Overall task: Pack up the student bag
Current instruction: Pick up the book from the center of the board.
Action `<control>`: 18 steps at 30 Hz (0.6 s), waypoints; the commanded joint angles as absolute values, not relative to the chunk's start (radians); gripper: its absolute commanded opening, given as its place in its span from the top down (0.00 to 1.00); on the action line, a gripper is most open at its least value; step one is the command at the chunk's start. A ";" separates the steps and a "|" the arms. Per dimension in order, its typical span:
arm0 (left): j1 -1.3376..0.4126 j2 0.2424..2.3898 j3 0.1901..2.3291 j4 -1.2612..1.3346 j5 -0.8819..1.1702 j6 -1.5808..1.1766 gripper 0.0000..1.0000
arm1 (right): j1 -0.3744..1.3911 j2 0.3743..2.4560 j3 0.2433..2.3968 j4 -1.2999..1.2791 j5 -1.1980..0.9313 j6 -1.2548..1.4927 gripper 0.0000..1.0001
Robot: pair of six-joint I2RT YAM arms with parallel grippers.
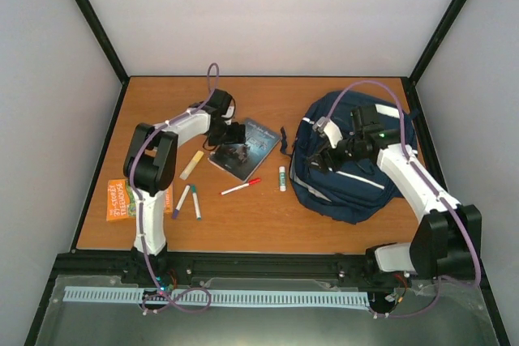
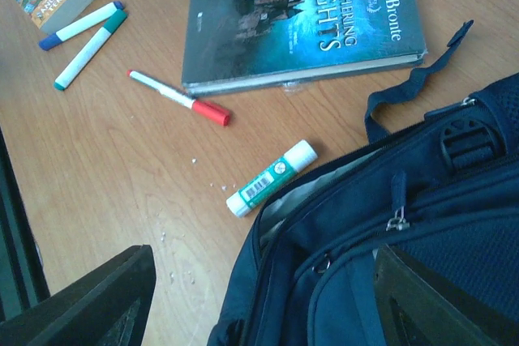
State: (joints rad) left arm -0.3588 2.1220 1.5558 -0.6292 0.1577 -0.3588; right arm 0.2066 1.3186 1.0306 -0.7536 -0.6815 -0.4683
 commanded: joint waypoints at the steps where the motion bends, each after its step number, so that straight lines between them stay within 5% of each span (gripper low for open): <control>1: -0.360 2.015 1.404 -0.587 0.206 -0.421 0.13 | 0.235 1.380 1.082 -0.700 -0.655 -0.422 0.26; 18: -0.508 1.735 0.944 -0.351 0.143 -0.616 0.21 | 0.379 1.653 1.202 -0.643 -0.574 -0.323 0.41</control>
State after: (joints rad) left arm -0.4530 1.7443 0.9878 -0.3534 0.1532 -0.5591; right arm 0.3420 1.5890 1.1278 -0.6754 -0.5900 -0.3519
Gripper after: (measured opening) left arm 0.801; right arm 0.599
